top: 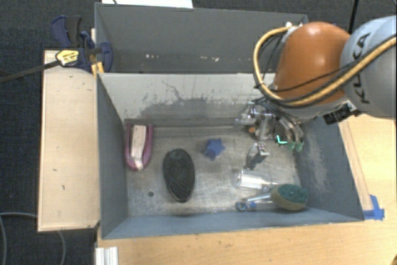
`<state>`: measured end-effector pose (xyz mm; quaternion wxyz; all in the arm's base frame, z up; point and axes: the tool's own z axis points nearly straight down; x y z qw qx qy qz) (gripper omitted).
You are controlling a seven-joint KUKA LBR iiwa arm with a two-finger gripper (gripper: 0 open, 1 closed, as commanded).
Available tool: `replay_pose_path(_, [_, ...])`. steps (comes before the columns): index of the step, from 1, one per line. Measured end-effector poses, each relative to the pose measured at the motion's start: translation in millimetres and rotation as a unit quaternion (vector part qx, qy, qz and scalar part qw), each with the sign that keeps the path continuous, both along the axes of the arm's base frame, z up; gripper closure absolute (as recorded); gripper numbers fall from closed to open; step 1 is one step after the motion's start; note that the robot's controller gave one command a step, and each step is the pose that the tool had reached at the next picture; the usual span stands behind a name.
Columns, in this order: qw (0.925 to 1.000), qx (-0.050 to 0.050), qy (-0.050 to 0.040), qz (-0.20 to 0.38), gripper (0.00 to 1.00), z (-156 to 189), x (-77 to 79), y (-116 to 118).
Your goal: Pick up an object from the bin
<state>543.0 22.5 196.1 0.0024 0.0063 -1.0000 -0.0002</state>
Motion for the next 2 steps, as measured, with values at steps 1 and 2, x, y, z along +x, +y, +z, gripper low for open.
replay_pose_path(1, [0.9976,0.001,-0.0068,0.068,0.00,-124.7,21.7,72.7])
replay_pose_path(2, [0.9978,0.001,-0.0086,0.066,1.00,-121.0,22.8,71.6])
